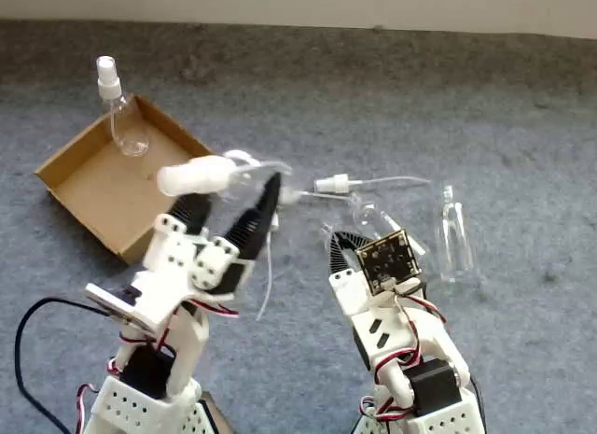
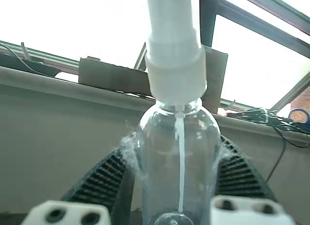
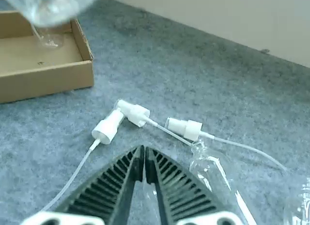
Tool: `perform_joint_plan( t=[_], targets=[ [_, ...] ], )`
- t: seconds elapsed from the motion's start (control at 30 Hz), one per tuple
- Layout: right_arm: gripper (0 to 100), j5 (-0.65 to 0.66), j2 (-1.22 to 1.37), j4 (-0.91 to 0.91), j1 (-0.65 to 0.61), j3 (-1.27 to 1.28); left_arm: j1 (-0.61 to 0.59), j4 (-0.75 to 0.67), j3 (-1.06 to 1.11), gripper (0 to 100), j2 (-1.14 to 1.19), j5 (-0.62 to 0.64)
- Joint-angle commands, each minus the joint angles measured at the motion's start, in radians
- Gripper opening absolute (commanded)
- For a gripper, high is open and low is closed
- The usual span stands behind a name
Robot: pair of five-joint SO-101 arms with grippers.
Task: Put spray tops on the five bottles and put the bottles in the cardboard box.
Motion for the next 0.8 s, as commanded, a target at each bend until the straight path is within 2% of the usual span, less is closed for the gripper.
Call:
perform_joint_plan(
  t=[0.0,0.37,0.47,0.57,0.67,0.77],
  targets=[
    [0.5,0.005,-0.007,-0.001,0.012,0.013,-0.219,0.0,0.021,4,-0.01,0.009],
    [0.5,0.005,-0.007,-0.002,0.007,0.127,-0.639,0.0,0.021,4,-0.007,0.009],
    [0.5,0.005,-0.007,-0.002,0.007,0.15,-0.727,0.028,0.021,4,-0.007,-0.051],
    [0.5,0.005,-0.007,-0.002,0.007,0.166,-0.771,0.118,0.021,4,-0.007,-0.167],
    [0.5,0.005,-0.007,-0.002,0.007,0.17,-0.779,0.206,0.021,4,-0.007,-0.236],
    [0.5,0.005,-0.007,-0.002,0.007,0.17,-0.777,0.236,0.021,4,-0.005,-0.288]
  ],
)
